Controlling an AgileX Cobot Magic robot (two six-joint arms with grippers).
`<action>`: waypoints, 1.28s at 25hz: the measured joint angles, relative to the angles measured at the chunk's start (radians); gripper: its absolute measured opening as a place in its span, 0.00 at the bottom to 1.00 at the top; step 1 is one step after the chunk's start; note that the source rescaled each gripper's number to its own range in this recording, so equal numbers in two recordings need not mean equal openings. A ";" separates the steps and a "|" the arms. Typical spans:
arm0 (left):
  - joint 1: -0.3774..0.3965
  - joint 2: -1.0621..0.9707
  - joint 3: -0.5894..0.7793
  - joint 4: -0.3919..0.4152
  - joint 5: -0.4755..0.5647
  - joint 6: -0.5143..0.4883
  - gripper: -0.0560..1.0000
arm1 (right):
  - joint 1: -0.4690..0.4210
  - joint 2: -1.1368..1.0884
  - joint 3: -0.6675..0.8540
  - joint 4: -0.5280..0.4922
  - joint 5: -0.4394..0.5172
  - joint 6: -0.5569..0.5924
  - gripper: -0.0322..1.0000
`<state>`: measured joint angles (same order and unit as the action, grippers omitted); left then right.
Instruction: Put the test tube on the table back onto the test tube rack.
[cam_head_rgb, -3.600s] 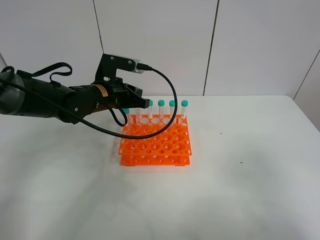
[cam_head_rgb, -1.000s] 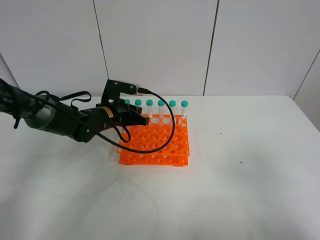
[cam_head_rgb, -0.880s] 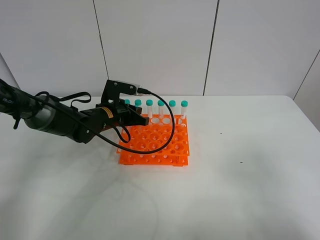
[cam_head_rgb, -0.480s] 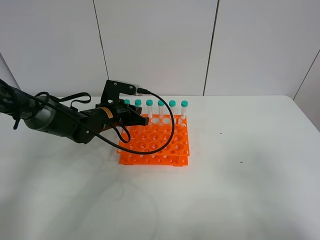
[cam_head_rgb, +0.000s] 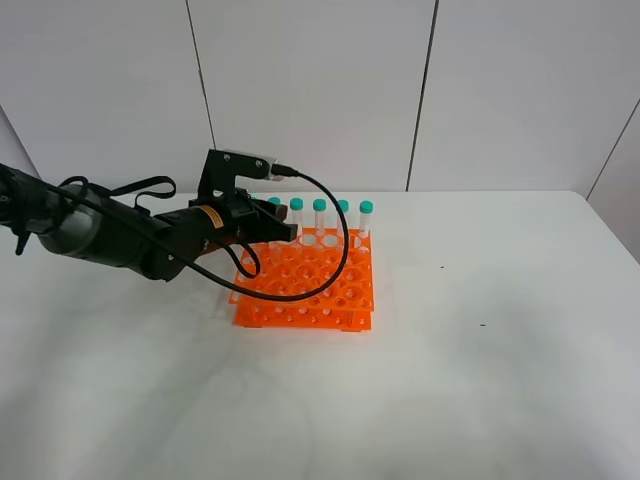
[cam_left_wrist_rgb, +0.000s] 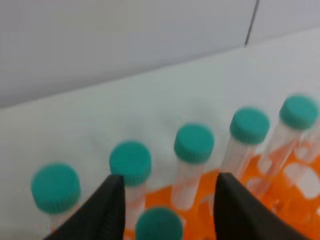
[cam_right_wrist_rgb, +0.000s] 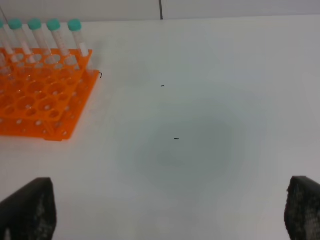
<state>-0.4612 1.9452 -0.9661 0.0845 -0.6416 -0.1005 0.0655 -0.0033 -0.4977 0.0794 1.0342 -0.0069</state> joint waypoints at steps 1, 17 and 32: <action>0.000 -0.017 0.000 -0.001 0.006 0.000 0.43 | 0.000 0.000 0.000 0.000 0.000 0.000 1.00; -0.017 -0.450 -0.164 -0.001 0.836 0.000 0.99 | 0.000 0.000 0.000 0.000 0.000 0.000 1.00; 0.272 -0.110 -0.660 -0.003 1.596 0.079 1.00 | 0.000 0.000 0.000 0.000 0.000 0.000 1.00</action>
<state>-0.1893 1.8351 -1.6256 0.0814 0.9542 -0.0214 0.0655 -0.0033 -0.4977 0.0794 1.0342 -0.0069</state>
